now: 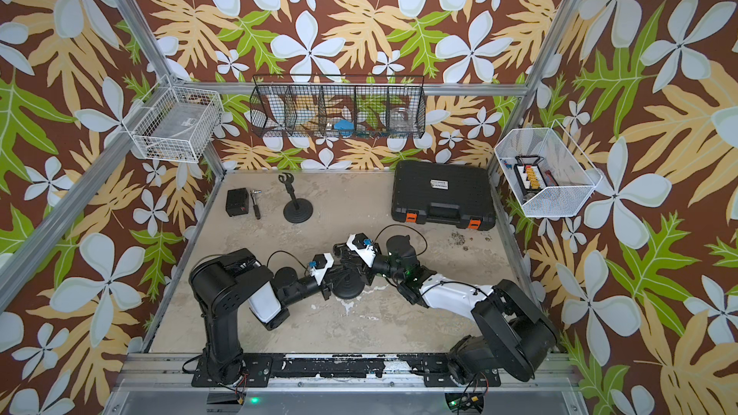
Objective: Assemble a microphone stand
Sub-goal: Screw the microphone stand pole into the microphone stand base.
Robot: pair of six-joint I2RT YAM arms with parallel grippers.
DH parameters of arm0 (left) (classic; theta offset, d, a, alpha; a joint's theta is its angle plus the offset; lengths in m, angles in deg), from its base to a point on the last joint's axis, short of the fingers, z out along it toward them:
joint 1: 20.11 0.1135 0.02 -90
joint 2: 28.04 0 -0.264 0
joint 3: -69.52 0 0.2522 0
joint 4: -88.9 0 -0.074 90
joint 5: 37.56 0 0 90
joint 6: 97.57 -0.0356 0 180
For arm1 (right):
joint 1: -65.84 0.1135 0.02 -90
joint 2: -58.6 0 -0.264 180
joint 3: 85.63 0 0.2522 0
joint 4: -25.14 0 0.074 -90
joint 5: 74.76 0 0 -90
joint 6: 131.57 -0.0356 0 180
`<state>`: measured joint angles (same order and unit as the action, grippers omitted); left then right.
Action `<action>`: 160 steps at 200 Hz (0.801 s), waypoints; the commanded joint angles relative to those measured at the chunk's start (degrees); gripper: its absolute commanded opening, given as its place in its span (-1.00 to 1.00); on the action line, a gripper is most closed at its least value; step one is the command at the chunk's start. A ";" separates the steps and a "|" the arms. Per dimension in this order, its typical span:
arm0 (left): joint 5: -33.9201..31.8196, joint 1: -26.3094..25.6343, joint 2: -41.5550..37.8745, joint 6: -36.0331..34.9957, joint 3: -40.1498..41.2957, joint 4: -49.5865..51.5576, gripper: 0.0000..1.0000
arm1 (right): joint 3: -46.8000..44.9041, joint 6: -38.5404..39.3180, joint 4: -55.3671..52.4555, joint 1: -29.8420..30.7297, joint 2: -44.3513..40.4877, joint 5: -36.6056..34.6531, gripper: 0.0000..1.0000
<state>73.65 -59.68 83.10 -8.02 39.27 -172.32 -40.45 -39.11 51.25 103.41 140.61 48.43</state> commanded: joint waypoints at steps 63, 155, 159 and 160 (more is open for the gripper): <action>1.32 -0.15 -0.62 1.82 0.04 -12.26 -0.26 | -5.97 -6.57 7.54 4.48 -2.17 -19.09 -1.00; 0.45 -0.15 -1.64 2.03 -0.82 -12.25 -0.15 | -5.26 -13.82 2.56 15.51 -0.87 -44.09 -1.00; 0.48 -0.15 -1.56 2.03 -0.92 -12.25 -0.17 | -4.95 -13.72 2.25 15.83 -0.67 -44.40 -1.00; 0.44 -0.15 -1.54 2.03 -0.96 -12.25 -0.18 | -4.87 -13.71 2.19 15.90 -0.65 -44.46 -1.00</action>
<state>74.28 -59.79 81.22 -6.29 38.83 -171.20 -46.40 -50.63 60.46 117.83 139.00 10.37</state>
